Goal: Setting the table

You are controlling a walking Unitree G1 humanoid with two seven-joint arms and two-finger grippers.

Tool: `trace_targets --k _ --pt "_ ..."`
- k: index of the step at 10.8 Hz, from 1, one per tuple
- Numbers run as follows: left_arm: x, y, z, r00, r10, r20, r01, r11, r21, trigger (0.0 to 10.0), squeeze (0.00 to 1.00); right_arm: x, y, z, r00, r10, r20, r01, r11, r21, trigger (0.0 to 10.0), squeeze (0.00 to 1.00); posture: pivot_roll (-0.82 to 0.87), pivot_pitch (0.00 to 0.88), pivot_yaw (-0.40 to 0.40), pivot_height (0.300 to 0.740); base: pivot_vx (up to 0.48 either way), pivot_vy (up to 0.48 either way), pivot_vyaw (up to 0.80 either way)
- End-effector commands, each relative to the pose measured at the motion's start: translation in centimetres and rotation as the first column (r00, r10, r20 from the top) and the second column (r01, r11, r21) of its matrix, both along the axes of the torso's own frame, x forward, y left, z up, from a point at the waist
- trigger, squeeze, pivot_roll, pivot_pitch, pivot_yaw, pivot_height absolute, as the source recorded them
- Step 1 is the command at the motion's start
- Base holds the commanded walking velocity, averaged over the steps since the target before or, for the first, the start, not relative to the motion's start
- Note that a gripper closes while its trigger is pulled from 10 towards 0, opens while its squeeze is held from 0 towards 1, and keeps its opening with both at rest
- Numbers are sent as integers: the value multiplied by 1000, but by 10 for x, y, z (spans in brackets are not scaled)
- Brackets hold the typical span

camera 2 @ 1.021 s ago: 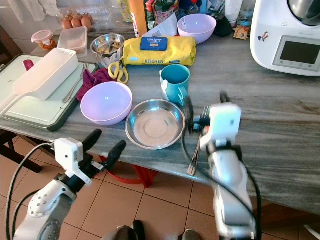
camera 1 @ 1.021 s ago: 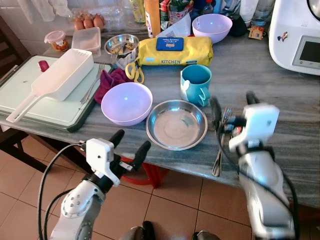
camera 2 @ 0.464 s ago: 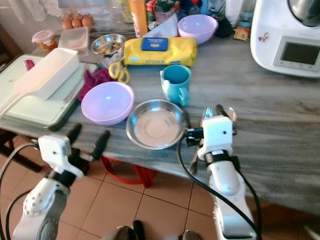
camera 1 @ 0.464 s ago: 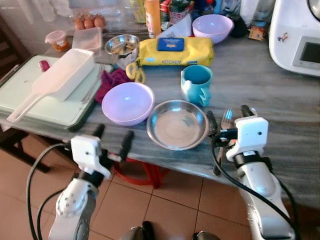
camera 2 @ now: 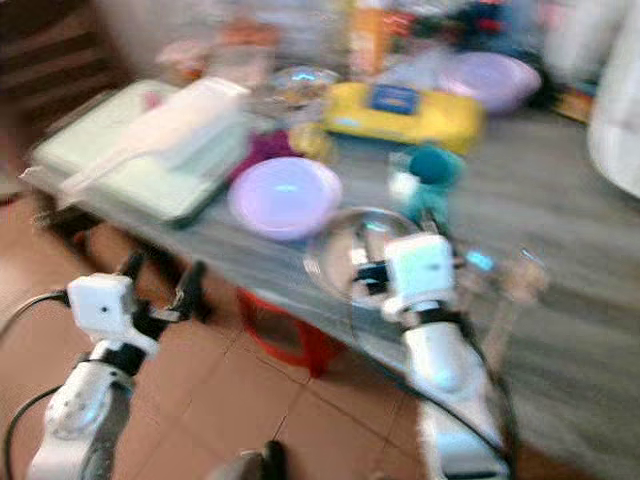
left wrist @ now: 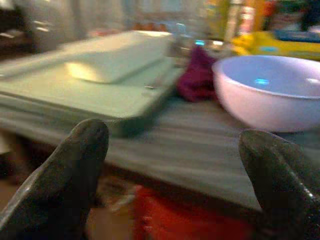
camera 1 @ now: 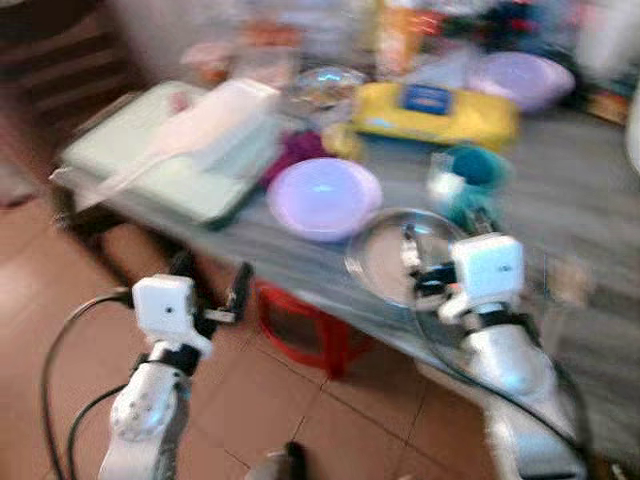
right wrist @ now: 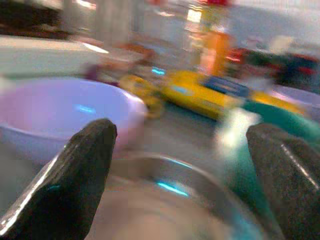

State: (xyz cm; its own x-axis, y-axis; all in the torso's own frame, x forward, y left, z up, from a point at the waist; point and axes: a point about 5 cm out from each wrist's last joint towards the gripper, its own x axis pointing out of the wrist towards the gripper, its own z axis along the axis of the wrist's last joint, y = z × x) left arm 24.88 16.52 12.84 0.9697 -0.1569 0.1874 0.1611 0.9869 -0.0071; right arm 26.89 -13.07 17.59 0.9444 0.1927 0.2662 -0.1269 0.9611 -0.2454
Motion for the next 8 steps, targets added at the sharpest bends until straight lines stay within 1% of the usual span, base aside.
trace_targets --k 1,2,4,6,8 --pt "0 -1 3 1000 9 14 -9 1000 7 10000 0 -3 -2 5 1000 -2 30 3 1000 -16 10000 996 -89 164 86 740 0 0 800" --pt "2 -2 5 999 26 24 -26 1000 15 10000 0 -2 -1 7 999 2 42 -1 1000 -27 10000 996 -89 162 87 740 0 0 800" --pt "8 4 1 993 116 2 -116 992 54 10000 0 0 1 9 998 13 53 -11 999 -33 10000 1000 -88 156 86 740 0 0 800" --pt "10 5 0 991 131 5 -131 990 58 10000 0 1 4 9 998 30 64 -27 998 -51 10000 1000 -85 151 86 740 0 0 800" --pt "15 7 5 979 203 36 -205 975 85 10000 0 3 7 9 997 46 68 -42 997 -58 10000 1000 -85 148 82 740 0 0 800"
